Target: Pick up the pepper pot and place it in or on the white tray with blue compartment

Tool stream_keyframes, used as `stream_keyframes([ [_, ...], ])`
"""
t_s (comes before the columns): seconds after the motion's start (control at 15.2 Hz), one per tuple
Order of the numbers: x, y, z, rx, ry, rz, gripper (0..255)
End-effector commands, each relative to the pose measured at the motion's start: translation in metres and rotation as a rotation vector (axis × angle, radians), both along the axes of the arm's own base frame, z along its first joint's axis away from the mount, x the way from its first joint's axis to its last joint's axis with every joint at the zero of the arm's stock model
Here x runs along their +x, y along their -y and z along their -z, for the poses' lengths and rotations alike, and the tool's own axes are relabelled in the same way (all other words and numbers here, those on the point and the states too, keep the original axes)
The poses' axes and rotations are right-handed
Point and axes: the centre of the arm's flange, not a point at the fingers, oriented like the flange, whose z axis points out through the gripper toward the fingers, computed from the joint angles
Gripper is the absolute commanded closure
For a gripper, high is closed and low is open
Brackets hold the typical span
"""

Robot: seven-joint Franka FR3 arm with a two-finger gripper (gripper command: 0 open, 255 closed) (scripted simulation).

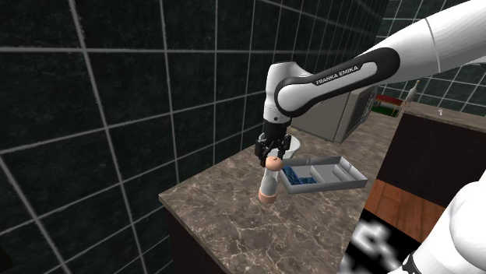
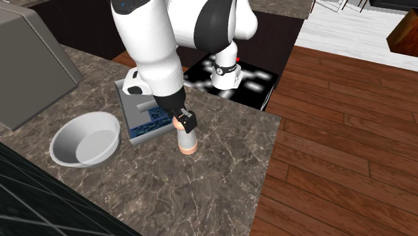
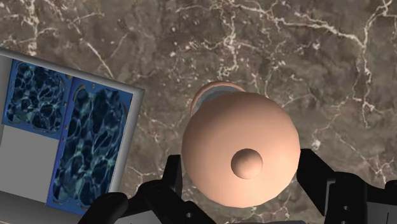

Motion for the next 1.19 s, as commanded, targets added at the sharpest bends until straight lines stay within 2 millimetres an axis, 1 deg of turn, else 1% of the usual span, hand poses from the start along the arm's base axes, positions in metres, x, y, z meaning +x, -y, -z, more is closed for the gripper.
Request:
stream_keyframes([
  [0.0, 0.000, 0.000, -0.005, 0.000, -0.001, 0.000, 255],
  [1.12, 0.000, 0.000, -0.095, 0.000, -0.001, 0.000, 255],
])
